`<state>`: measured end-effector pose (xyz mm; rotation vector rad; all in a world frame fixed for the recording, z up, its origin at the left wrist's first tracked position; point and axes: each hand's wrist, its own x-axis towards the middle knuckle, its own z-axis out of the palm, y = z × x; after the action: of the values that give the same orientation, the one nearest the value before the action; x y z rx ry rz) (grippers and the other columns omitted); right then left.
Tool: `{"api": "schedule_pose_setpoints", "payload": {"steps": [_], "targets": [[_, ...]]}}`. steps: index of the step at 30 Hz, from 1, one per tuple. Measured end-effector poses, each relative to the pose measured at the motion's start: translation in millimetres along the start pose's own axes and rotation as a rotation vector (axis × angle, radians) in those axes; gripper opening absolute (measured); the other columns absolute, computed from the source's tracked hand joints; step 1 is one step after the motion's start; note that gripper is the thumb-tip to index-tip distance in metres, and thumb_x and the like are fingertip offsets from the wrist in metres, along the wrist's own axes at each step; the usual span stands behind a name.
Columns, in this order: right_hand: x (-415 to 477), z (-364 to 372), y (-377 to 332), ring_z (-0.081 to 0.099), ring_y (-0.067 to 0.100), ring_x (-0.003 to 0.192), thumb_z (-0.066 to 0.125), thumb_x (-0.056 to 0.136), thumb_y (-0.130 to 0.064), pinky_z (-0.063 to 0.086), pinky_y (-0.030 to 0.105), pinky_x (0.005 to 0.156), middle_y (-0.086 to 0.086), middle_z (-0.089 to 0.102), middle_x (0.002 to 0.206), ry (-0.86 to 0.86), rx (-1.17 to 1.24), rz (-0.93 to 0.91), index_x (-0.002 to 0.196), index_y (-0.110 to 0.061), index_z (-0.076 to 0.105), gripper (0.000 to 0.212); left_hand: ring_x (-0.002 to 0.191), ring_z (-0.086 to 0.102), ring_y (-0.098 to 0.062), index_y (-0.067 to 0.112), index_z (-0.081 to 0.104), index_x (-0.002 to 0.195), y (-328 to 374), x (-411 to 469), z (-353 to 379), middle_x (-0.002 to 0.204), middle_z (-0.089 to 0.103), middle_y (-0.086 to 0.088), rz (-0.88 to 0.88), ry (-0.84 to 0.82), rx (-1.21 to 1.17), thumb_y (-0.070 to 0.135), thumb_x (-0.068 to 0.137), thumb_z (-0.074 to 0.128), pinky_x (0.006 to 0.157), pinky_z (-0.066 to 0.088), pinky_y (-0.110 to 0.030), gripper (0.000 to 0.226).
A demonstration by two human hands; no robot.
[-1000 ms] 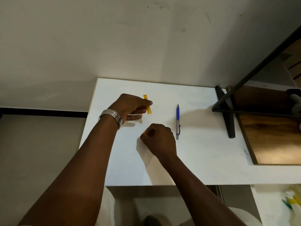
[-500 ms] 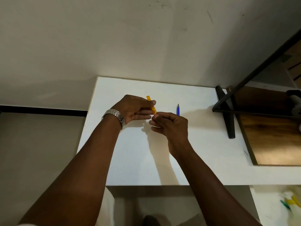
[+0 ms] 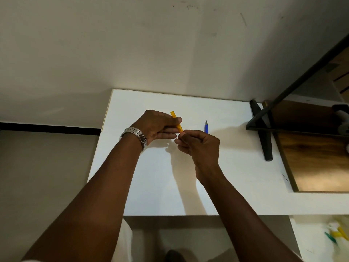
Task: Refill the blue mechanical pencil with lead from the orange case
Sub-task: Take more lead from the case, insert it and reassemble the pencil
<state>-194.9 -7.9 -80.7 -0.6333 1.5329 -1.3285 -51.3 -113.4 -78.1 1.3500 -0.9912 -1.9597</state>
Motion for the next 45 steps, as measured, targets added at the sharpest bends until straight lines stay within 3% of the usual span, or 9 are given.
{"api": "schedule_pose_setpoints", "payload": {"steps": [7,18,28,33,37,41,45], "targets": [[0.8,-1.0,0.5,0.083,0.027,0.074,0.077,0.092,-0.001,0.067,0.031,0.069,0.008,0.082,0.073,0.000,-0.024,-0.006,0.090,-0.008,0.079,0.008,0.079,0.081,-0.023,0.004,0.077,0.091,-1.4,1.3,-0.1,0.089,0.083,-0.012,0.014,-0.007,0.035,0.014,0.080,0.089,0.063,0.065,-0.031,0.019],[3.1,-1.5,1.2,0.083,0.027,0.074,0.077,0.092,0.000,0.067,0.031,0.071,0.008,0.081,0.072,0.023,-0.030,0.006,0.096,0.000,0.079,0.005,0.080,0.081,-0.026,-0.004,0.076,0.103,-1.1,0.2,1.9,0.090,0.082,-0.018,0.007,-0.006,0.020,0.014,0.080,0.088,0.063,0.065,-0.031,0.032],[3.8,-3.2,0.7,0.083,0.026,0.075,0.075,0.093,0.000,0.068,0.033,0.074,0.004,0.081,0.072,0.018,-0.065,-0.017,0.087,-0.013,0.079,0.015,0.085,0.081,-0.027,-0.002,0.075,0.106,-2.7,-0.3,4.0,0.093,0.082,-0.018,-0.005,-0.021,0.105,0.021,0.086,0.084,0.067,0.067,-0.034,0.032],[3.6,-4.7,1.8,0.083,0.027,0.075,0.076,0.093,-0.001,0.068,0.032,0.074,0.006,0.082,0.073,0.018,-0.051,-0.011,0.090,-0.010,0.080,0.010,0.088,0.081,-0.028,0.002,0.078,0.104,-1.0,-0.6,4.8,0.096,0.082,-0.019,0.036,-0.031,0.186,0.026,0.085,0.085,0.065,0.065,-0.029,0.031],[4.7,-6.8,1.0,0.083,0.025,0.073,0.076,0.092,0.001,0.066,0.030,0.070,0.009,0.081,0.074,0.004,0.000,0.015,0.096,-0.002,0.080,0.007,0.074,0.079,-0.020,0.008,0.079,0.094,0.5,-1.6,6.2,0.085,0.082,-0.014,0.048,-0.033,0.207,0.024,0.084,0.086,0.061,0.064,-0.027,0.021],[4.4,-6.4,1.9,0.083,0.025,0.075,0.077,0.093,-0.004,0.066,0.030,0.068,0.008,0.082,0.077,-0.002,-0.021,-0.001,0.103,-0.001,0.079,0.011,0.077,0.080,-0.014,0.013,0.081,0.096,3.9,-4.5,6.6,0.088,0.084,-0.007,0.050,-0.020,0.253,0.031,0.083,0.086,0.062,0.063,-0.025,0.023],[4.3,-6.1,2.5,0.082,0.022,0.075,0.080,0.092,-0.007,0.067,0.035,0.065,0.005,0.082,0.077,-0.010,-0.046,-0.021,0.100,-0.007,0.081,0.009,0.072,0.077,-0.001,0.021,0.081,0.088,5.3,-7.7,7.1,0.083,0.083,0.006,0.031,0.047,0.365,0.043,0.081,0.084,0.070,0.048,-0.028,0.023]]}}
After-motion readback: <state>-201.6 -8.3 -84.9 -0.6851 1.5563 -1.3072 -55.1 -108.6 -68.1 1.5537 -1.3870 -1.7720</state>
